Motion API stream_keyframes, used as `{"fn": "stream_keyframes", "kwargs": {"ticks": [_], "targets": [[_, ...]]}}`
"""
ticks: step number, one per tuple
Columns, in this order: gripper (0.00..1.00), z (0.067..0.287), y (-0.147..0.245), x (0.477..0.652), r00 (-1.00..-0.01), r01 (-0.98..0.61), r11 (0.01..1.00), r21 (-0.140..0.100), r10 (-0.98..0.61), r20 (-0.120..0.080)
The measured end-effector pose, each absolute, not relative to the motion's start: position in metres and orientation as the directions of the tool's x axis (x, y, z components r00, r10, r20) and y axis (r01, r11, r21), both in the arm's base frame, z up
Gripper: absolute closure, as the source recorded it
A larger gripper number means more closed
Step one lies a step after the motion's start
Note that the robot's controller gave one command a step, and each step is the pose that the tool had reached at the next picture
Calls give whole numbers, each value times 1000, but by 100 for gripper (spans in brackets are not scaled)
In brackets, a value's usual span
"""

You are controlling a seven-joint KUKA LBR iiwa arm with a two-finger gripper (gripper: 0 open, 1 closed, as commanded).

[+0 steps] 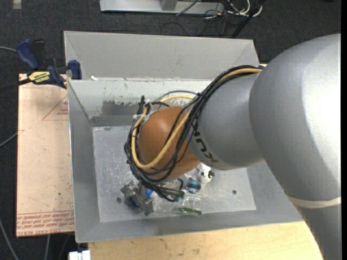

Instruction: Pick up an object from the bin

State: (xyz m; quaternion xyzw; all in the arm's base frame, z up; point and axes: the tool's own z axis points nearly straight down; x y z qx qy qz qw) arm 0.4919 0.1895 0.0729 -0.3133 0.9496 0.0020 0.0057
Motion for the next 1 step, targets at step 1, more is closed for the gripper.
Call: {"fn": "stream_keyframes", "kwargs": {"ticks": [1], "targets": [[100, 75, 189, 491, -804, -595, 804, 1, -595, -7]]}}
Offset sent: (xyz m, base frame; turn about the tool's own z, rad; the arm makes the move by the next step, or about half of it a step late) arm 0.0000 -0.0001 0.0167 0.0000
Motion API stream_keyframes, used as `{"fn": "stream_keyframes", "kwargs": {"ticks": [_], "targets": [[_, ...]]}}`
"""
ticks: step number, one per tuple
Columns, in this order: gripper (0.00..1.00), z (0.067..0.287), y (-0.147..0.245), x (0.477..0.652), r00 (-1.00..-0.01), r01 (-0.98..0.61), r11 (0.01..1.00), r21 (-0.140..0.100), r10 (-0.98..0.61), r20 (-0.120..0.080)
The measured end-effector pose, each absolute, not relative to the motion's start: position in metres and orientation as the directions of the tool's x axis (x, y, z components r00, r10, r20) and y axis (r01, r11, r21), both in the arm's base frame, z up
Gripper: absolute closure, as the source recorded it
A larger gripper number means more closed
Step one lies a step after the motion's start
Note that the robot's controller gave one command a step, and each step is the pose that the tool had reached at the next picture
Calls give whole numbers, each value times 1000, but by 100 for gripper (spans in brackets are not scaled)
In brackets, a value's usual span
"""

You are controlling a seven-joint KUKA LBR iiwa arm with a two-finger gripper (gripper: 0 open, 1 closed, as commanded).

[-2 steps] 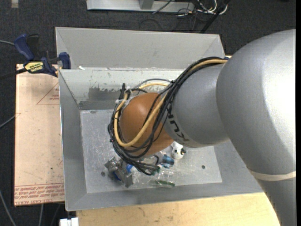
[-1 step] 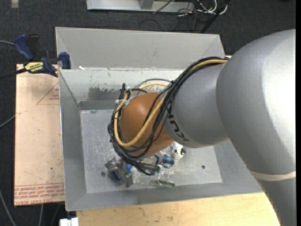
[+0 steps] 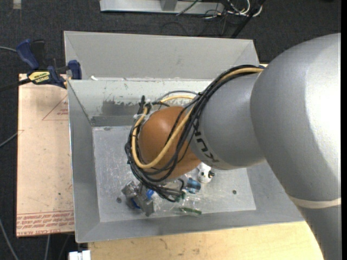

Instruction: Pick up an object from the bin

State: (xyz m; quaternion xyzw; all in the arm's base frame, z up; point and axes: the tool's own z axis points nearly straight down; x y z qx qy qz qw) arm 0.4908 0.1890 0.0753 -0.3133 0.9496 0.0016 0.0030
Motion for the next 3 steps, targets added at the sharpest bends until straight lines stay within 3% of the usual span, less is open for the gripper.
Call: {"fn": "stream_keyframes", "kwargs": {"ticks": [1, 3], "targets": [[100, 90, 188, 489, -804, -595, 804, 2, -595, 1], [100, 113, 189, 490, -804, -594, 804, 1, -594, -3]]}}
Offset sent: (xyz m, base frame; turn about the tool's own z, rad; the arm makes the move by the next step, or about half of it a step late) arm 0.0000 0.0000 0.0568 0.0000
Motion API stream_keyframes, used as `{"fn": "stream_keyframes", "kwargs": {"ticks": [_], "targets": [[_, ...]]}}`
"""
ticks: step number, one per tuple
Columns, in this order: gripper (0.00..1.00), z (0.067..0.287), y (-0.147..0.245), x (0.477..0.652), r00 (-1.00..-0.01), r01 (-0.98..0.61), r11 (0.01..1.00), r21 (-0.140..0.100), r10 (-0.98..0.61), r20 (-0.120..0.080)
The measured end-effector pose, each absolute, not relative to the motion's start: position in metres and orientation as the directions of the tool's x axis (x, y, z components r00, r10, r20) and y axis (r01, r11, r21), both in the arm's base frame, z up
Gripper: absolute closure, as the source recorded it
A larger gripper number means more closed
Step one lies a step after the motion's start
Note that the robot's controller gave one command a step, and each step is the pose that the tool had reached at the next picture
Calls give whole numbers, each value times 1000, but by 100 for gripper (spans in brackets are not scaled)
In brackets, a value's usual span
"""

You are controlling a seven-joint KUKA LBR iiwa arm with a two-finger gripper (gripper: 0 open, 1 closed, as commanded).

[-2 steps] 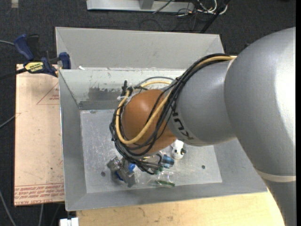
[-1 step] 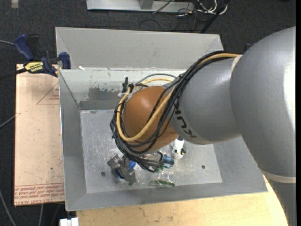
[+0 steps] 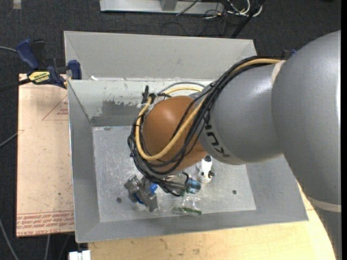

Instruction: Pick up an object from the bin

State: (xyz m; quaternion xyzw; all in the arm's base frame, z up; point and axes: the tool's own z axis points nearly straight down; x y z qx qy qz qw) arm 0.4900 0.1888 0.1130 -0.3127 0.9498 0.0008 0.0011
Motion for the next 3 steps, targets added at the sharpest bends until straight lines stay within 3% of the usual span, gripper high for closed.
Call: {"fn": "stream_keyframes", "kwargs": {"ticks": [3], "targets": [[100, 157, 189, 490, -805, -593, 805, 1, -593, -2]]}}
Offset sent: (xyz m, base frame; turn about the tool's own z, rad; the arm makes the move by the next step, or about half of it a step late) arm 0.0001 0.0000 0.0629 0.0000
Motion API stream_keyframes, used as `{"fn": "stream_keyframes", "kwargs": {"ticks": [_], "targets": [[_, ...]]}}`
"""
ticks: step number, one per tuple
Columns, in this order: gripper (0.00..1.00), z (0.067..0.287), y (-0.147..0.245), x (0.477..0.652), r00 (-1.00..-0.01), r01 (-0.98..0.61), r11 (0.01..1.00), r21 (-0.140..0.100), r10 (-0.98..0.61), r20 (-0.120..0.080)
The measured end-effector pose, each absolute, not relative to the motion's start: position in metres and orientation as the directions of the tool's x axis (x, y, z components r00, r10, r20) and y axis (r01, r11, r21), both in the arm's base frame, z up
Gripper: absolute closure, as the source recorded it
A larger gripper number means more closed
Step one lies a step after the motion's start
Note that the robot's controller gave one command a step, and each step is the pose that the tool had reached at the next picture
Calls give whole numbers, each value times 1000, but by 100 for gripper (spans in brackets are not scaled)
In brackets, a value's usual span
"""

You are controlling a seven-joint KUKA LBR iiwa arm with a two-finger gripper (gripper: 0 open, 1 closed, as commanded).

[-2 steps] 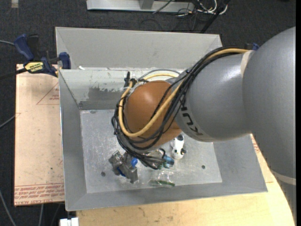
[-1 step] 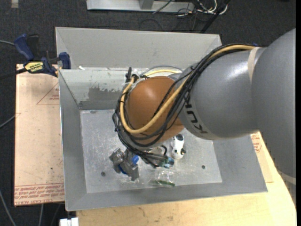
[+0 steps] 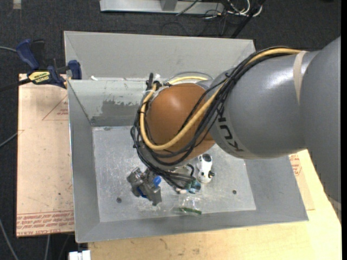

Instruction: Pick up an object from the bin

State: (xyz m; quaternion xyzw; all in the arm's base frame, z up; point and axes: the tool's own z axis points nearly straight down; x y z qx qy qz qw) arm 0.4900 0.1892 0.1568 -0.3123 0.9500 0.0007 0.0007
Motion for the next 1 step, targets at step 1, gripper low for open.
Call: {"fn": "stream_keyframes", "kwargs": {"ticks": [1], "targets": [[100, 170, 189, 490, -805, -593, 805, 0, -593, -4]]}}
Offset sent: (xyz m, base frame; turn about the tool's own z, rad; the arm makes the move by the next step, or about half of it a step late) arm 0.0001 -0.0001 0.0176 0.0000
